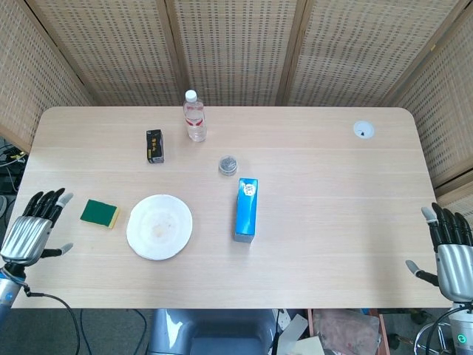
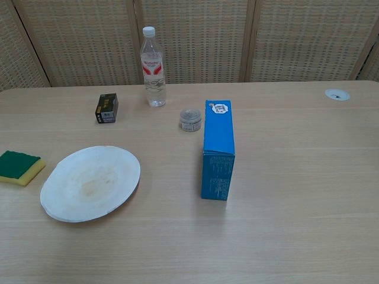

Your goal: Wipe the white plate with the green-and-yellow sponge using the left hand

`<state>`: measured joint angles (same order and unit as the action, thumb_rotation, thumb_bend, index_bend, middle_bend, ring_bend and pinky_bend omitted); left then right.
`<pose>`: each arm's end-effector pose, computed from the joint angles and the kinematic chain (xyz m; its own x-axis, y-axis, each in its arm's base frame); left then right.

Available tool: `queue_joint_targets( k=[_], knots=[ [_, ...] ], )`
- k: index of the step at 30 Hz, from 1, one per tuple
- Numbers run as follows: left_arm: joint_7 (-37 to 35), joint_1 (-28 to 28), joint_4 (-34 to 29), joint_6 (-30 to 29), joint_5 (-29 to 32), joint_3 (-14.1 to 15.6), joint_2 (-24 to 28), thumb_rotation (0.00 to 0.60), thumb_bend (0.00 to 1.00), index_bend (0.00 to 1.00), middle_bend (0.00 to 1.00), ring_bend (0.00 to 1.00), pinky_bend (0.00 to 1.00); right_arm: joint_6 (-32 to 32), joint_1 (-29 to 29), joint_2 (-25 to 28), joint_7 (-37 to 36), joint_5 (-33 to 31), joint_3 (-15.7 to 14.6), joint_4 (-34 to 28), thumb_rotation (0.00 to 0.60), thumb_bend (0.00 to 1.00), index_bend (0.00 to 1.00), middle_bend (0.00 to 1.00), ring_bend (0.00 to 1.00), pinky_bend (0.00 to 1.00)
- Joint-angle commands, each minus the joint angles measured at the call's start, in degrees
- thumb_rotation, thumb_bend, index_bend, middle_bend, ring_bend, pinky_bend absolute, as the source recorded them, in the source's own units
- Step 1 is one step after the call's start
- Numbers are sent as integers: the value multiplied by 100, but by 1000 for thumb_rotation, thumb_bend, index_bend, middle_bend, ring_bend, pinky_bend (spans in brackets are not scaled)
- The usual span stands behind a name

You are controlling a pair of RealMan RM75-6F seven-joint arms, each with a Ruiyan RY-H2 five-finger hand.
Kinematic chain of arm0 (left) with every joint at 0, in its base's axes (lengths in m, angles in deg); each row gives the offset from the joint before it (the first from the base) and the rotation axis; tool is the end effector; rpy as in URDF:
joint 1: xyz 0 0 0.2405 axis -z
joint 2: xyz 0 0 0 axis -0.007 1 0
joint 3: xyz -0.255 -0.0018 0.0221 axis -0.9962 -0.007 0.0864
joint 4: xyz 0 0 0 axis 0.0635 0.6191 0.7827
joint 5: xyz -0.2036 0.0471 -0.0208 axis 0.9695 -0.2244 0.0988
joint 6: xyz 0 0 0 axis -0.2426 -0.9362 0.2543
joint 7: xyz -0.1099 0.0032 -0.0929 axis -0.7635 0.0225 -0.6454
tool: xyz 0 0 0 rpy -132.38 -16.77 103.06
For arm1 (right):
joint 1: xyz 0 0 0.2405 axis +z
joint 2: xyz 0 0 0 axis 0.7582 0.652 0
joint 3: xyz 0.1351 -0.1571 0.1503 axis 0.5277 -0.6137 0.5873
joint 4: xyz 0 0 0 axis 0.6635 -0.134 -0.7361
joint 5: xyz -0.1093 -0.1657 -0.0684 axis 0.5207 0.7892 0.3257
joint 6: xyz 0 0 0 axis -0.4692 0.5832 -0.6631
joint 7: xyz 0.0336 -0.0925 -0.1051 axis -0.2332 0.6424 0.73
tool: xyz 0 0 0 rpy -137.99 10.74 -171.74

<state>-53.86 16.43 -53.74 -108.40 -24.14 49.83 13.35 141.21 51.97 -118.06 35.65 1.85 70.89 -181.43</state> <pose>-0.3387 0.2484 0.1230 0.5623 0.1199 0.8182 0.8197 -0.2114 -0.5324 -0.3085 -0.1775 0.1765 0.4832 0.1068 0.8690 -0.8752 0.0302 0.4829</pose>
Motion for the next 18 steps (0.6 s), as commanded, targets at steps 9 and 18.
queue_joint_targets(
  k=[9,18],
  knots=[
    [-1561,1052,3275,952,-817,546,-1635,600,0,84,15,0,92,-277,82,-33,355,-350,75,-103,600,0,0,0,0,0],
    [-2287,1268,4759,1372,-800,767,-2428,600,0,153,88,27,164,-482,172,-119,551,-585,126,-69,600,0,0,0,0,0]
  ],
)
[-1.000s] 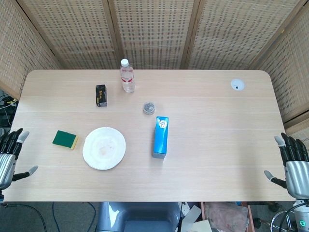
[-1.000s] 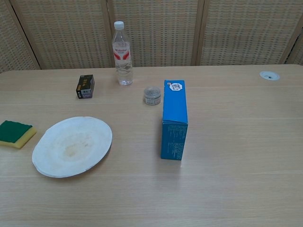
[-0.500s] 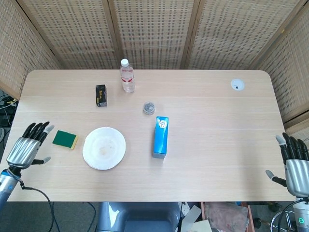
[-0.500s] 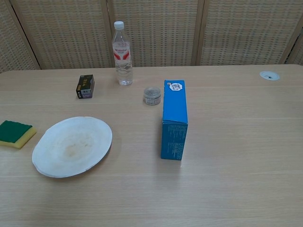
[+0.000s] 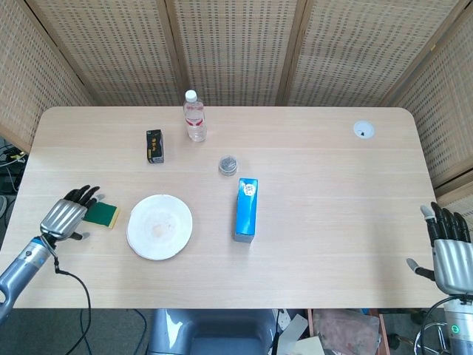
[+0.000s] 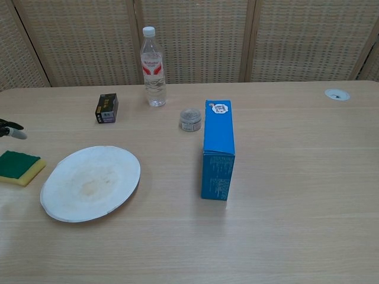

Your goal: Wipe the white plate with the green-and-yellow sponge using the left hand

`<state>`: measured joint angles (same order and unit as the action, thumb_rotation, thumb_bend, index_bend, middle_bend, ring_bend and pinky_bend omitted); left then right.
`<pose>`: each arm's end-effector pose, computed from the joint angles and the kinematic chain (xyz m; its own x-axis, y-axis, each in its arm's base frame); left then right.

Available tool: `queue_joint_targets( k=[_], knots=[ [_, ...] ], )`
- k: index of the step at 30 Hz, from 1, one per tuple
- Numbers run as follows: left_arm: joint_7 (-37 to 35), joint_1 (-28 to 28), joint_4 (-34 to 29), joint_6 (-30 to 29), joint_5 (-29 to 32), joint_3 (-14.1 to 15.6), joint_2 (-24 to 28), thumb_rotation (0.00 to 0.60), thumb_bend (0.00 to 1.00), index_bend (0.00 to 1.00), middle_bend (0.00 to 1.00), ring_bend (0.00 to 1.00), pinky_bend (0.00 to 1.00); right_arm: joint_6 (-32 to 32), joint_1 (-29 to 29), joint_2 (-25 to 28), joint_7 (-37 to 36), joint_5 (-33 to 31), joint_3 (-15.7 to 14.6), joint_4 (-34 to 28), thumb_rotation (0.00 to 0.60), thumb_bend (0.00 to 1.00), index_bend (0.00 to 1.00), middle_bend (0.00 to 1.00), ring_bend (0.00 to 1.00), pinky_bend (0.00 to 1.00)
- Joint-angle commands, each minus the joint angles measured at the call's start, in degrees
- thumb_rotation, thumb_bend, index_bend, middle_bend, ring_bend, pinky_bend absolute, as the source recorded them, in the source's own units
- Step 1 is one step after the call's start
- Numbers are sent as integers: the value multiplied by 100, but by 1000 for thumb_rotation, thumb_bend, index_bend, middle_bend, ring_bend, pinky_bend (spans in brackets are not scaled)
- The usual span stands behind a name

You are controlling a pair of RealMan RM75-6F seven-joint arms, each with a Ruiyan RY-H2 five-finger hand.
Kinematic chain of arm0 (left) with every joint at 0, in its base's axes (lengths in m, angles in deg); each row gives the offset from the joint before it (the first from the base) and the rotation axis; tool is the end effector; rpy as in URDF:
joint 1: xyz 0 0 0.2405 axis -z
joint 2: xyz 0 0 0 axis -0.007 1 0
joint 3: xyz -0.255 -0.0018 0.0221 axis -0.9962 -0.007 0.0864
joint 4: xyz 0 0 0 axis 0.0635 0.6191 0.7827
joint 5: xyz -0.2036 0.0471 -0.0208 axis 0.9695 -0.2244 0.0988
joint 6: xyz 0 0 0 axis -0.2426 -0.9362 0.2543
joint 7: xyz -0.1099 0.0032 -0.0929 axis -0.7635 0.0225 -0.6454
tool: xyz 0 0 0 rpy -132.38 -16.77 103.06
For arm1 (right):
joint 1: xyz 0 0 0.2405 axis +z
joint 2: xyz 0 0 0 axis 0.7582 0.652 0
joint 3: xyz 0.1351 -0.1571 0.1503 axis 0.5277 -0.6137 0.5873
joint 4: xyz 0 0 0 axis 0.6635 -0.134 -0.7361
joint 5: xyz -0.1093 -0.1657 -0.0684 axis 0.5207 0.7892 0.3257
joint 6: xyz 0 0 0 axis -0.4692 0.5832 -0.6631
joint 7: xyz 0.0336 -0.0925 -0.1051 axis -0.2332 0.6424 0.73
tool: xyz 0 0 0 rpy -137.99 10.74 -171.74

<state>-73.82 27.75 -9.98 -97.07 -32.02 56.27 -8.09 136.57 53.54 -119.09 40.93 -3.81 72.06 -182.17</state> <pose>-0.3809 0.3240 0.0600 0.6999 0.2553 0.6671 0.7103 -0.3471 -0.6123 -0.3156 -0.1901 0.1669 0.5269 0.0397 0.8490 -0.8477 0.0978 0.5214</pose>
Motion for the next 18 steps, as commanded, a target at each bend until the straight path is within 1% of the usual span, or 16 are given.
queue_joint_targets(
  k=[1,4,9,15,18],
  knots=[
    [-356,161,463,285,-3,137,-334,600,0,162,95,33,174,-31,21,-23,38,-34,13,5,600,0,0,0,0,0],
    [-620,252,619,395,-6,201,-455,600,0,172,100,39,186,-85,47,-45,94,-97,23,18,600,0,0,0,0,0],
    [-796,346,802,485,-3,281,-609,600,0,187,128,64,198,-143,71,-66,154,-172,31,32,600,0,0,0,0,0],
    [-880,375,1002,449,78,278,-725,600,0,240,188,112,225,-181,86,-73,156,-212,28,45,600,0,0,0,0,0],
    [-913,393,1056,415,99,285,-737,600,0,292,237,152,273,-189,88,-68,140,-219,25,45,600,0,0,0,0,0]
  ],
)
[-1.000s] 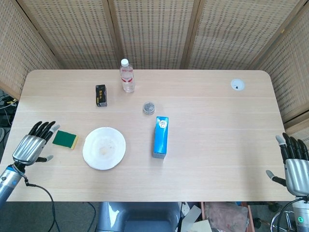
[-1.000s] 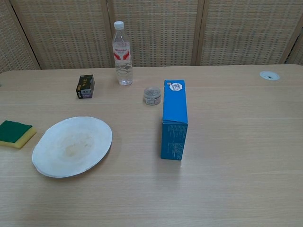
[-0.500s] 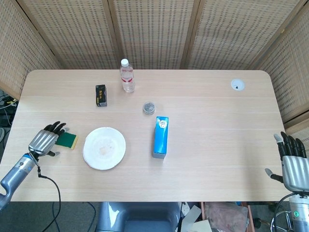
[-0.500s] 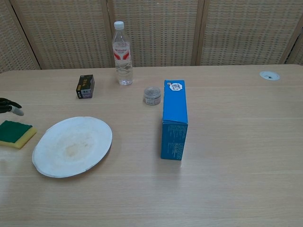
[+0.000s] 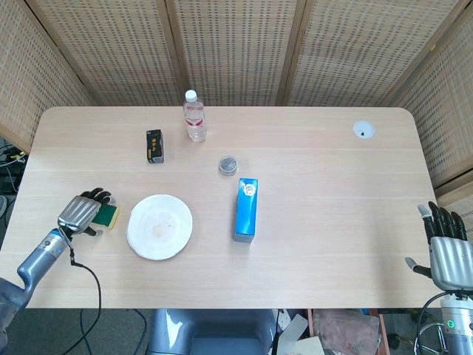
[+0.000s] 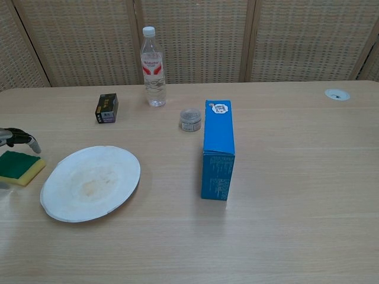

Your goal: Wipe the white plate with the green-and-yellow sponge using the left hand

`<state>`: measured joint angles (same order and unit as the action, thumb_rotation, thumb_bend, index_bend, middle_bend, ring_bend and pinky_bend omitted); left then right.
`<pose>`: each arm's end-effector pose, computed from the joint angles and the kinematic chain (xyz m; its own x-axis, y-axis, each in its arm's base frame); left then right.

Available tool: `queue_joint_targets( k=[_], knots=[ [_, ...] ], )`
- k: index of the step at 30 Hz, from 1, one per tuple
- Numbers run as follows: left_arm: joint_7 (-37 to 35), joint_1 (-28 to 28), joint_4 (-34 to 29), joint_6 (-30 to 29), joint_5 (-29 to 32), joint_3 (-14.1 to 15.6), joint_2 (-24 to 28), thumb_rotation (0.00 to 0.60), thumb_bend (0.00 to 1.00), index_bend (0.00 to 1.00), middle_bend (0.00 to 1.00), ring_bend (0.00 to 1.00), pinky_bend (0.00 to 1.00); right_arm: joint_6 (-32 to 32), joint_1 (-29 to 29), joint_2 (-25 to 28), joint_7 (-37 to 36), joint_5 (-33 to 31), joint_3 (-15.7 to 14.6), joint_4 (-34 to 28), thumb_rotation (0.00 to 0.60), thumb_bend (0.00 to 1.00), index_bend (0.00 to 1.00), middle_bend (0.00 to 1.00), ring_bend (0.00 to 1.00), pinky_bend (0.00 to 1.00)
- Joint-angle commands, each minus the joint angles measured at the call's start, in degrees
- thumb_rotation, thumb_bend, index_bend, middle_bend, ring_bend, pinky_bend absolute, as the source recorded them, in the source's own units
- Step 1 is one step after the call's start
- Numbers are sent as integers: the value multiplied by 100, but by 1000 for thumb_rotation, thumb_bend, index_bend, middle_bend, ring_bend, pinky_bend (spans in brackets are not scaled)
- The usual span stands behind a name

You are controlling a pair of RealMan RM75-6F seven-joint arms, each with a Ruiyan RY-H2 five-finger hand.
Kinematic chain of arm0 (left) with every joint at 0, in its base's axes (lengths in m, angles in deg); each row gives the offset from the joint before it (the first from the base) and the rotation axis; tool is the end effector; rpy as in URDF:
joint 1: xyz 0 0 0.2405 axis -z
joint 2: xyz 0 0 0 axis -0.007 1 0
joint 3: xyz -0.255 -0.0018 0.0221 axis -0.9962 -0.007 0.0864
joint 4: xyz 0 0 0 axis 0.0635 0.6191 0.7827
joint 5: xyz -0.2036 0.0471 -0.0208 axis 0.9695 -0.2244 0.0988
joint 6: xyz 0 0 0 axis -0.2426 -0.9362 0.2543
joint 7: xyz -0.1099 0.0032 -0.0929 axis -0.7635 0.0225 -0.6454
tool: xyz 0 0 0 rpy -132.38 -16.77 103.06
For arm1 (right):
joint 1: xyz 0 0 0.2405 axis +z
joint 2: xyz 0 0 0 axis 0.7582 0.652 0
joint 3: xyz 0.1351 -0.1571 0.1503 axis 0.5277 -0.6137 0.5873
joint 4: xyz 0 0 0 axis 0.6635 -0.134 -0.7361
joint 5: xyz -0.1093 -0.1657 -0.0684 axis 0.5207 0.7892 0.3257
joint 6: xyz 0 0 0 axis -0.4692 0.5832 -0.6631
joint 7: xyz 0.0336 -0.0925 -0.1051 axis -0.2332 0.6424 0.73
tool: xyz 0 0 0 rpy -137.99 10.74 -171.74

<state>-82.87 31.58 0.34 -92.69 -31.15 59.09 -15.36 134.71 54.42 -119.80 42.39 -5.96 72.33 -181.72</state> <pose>-0.3722 0.3485 0.0336 0.6544 0.3138 0.6879 0.7545 -0.3311 -0.5667 -0.3195 -0.1956 0.1618 0.5375 0.0105 0.8432 -0.8382 0.1164 0.5328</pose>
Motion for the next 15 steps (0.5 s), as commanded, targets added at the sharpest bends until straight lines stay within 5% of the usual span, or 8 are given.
queue_joint_targets(
  k=[1,15],
  knots=[
    [-1,17,41,-32,17,7,-15,600,0,310,254,167,286,-9,0,6,-15,-4,-5,-2,600,0,0,0,0,0],
    [90,110,47,74,165,-18,-99,600,0,397,324,236,365,-21,-2,39,-57,16,-43,-34,600,0,0,0,0,0]
  ],
)
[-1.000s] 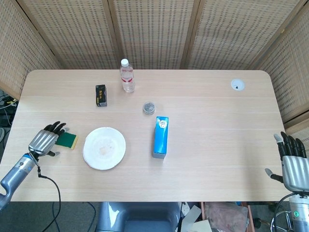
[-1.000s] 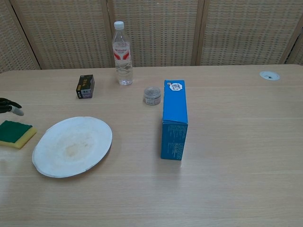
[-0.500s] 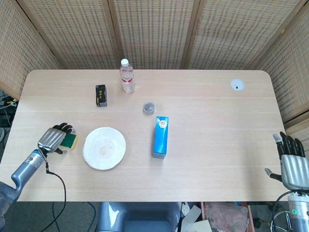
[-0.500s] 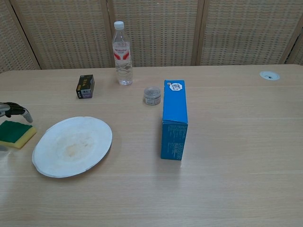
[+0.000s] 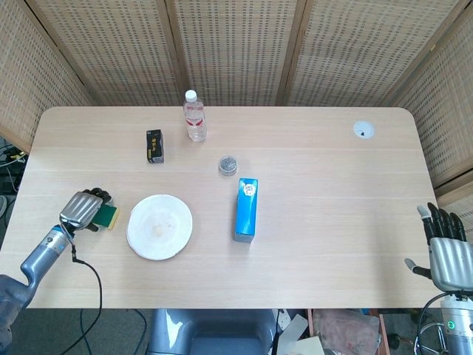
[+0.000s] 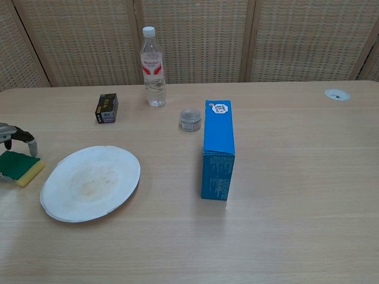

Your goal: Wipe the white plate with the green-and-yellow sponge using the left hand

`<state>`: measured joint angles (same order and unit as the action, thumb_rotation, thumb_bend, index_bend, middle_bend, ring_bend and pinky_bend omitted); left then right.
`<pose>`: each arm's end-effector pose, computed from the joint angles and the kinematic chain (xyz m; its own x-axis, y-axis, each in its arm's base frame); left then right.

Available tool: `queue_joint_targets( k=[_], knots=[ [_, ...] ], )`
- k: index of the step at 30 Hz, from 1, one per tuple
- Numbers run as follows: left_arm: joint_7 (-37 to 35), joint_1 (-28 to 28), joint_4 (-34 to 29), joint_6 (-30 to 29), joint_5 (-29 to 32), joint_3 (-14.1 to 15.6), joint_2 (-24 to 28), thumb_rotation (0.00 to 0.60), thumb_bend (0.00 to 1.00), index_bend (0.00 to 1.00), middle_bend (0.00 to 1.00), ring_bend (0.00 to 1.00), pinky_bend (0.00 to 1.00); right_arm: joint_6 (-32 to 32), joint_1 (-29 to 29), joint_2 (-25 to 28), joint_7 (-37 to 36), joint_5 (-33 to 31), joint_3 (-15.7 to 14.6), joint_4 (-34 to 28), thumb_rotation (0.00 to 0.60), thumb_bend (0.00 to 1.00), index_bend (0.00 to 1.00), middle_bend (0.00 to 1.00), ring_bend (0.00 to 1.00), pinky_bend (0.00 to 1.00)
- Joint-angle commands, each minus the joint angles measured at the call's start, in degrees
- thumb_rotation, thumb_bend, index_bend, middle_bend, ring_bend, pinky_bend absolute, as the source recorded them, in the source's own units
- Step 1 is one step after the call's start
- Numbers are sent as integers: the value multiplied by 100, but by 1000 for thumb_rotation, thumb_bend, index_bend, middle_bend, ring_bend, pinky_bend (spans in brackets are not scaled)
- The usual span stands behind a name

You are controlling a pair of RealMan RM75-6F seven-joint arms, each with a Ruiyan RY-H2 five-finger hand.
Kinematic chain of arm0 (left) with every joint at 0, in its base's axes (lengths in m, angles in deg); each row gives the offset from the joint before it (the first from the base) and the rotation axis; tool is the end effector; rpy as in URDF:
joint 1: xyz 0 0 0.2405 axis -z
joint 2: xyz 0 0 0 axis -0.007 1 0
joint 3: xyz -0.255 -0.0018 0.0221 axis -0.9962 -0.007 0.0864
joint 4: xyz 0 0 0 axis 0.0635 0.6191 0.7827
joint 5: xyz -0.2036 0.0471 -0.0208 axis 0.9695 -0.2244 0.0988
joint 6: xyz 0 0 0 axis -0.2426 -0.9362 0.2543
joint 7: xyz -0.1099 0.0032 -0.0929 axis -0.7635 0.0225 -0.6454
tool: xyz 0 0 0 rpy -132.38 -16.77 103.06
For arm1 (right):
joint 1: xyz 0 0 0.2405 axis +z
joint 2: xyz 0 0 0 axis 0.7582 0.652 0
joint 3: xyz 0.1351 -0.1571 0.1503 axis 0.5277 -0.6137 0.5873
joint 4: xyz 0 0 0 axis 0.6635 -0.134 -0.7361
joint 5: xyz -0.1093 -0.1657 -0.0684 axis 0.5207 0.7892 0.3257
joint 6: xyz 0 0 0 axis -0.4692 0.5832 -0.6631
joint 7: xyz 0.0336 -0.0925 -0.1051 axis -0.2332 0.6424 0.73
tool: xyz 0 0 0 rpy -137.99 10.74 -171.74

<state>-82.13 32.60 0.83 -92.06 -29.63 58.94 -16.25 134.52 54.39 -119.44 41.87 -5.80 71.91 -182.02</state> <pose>-0.3663 0.3559 0.0306 0.6534 0.3003 0.6949 0.7551 -0.3233 -0.5703 -0.3194 -0.1940 0.1617 0.5313 0.0016 0.8472 -0.8419 0.1119 0.5279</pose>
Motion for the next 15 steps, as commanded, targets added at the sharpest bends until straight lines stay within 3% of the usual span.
queue_joint_targets(
  k=[1,6,15],
  knots=[
    [25,12,-4,23,24,-4,-15,600,1,397,324,247,382,-3,0,7,-12,-3,-2,-9,600,0,0,0,0,0],
    [44,28,-30,21,57,-5,-16,600,21,409,363,326,443,-13,3,17,-27,-6,-6,-21,600,0,0,0,0,0],
    [137,-6,5,-118,153,-73,-73,600,108,530,453,429,535,-27,9,37,-65,0,-13,-36,600,0,0,0,0,0]
  ],
)
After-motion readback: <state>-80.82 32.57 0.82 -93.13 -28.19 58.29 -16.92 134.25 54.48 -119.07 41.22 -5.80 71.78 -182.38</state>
